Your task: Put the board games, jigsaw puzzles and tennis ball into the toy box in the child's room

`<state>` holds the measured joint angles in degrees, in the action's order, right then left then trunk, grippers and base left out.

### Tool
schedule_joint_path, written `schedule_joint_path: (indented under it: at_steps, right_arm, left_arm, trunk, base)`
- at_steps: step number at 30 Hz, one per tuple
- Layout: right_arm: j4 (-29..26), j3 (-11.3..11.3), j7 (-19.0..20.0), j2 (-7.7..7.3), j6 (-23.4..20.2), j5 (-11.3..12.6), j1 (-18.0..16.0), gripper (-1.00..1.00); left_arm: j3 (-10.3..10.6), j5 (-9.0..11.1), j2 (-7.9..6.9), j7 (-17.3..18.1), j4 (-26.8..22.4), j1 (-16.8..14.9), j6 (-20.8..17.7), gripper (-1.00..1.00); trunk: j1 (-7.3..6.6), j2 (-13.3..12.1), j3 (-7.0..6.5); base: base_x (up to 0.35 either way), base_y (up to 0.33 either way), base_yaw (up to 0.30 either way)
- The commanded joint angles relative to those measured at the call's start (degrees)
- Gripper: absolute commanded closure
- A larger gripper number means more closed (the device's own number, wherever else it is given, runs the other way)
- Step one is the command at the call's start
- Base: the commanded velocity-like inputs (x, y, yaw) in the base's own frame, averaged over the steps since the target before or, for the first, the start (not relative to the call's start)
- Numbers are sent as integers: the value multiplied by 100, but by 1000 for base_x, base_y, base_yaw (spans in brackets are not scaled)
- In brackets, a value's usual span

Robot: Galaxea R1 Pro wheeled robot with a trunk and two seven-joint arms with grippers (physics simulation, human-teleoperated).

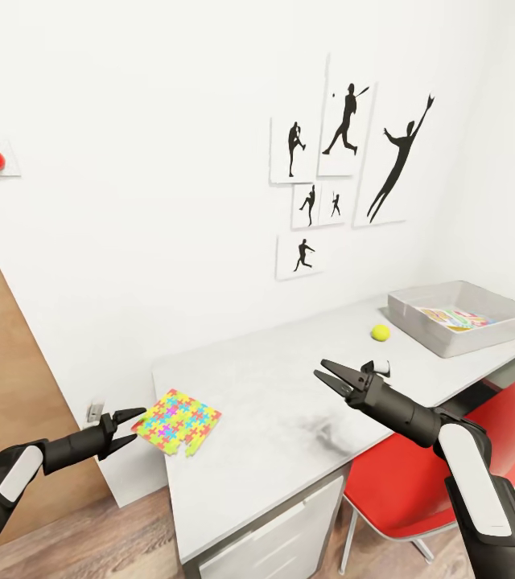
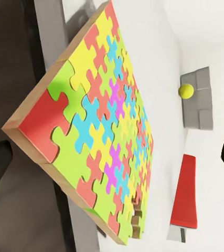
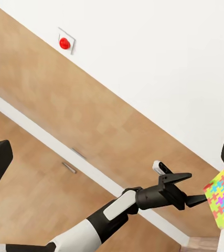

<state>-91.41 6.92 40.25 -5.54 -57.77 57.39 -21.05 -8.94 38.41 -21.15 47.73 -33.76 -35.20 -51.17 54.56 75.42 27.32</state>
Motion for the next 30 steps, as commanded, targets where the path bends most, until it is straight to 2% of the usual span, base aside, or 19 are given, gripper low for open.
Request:
schedule_joint_path:
  at_steps: [1,16,22,30]
  right_arm:
    - [0,6,27,0,-26,-17,-5,-100]
    - [0,3,4,0,-24,-26,-5,-100]
    - [0,3,8,0,-26,-26,-5,-100]
    - [0,3,21,0,-26,-27,-5,-100]
  left_arm:
    - [-11,-8,0,17,1,-4,-24,-100]
    - [-13,-9,-4,17,1,-4,-24,-100]
    - [-19,-8,-11,17,1,-4,-25,-100]
    - [-20,-1,-12,17,1,-4,-25,-100]
  trunk:
    - [0,3,6]
    - [0,3,6]
    - [132,244,114]
    - [154,284,132]
  base:
    - [1,0,0]
    - [0,0,0]
    - [0,0,0]
    - [0,0,0]
